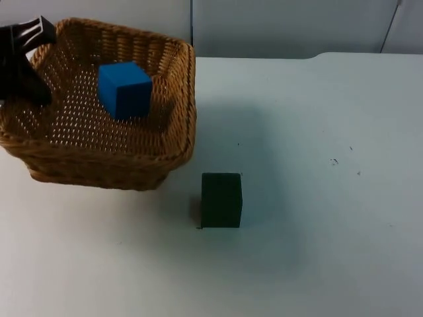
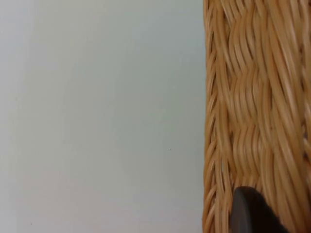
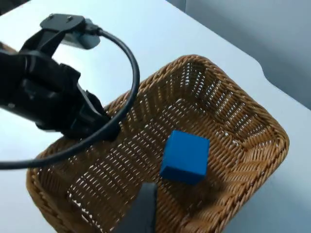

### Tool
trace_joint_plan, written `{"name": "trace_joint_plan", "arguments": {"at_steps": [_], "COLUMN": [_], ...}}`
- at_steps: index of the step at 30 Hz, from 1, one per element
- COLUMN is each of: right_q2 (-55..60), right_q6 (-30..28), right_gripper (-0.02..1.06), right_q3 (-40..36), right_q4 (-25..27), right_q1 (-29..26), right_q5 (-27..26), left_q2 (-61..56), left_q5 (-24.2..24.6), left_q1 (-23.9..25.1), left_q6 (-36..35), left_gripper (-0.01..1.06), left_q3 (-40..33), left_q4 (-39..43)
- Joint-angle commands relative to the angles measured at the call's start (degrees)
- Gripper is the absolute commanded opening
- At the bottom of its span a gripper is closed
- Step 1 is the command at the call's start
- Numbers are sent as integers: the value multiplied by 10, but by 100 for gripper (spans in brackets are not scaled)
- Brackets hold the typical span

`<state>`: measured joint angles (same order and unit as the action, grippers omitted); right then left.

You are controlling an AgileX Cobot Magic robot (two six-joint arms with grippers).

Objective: Pick up the basket with the left hand and place the blue cube into the basket with the right hand.

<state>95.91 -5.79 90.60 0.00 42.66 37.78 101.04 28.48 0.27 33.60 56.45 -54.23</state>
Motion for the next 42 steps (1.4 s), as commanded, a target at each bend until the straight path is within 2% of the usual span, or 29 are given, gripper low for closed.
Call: {"name": "trace_joint_plan", "arguments": {"at_steps": [1, 5, 10, 15, 22, 34, 42], "right_q2": [-35, -96, -142, -173, -193, -193, -193], "right_q6": [-5, 0, 28, 28, 28, 28, 28], "right_gripper": [89, 89, 89, 89, 89, 89, 89], "right_q3": [-52, -152, -215, -245, -259, -259, -259], "right_q4": [0, 4, 0, 15, 19, 30, 31], "right_q1": [3, 3, 3, 3, 3, 4, 4], "right_q5": [-39, -104, -129, -129, -124, -122, -113], "left_q2": [3, 12, 18, 38, 51, 102, 110], "left_q5": [-9, -27, -42, -47, -88, -96, -134], "left_q1": [2, 2, 2, 2, 2, 2, 2], "left_q6": [5, 10, 10, 20, 38, 52, 96], "left_gripper": [0, 0, 0, 0, 0, 0, 0], "left_q3": [1, 1, 1, 0, -20, -19, -19], "left_q4": [-16, -16, -16, -13, -22, -38, -38]}}
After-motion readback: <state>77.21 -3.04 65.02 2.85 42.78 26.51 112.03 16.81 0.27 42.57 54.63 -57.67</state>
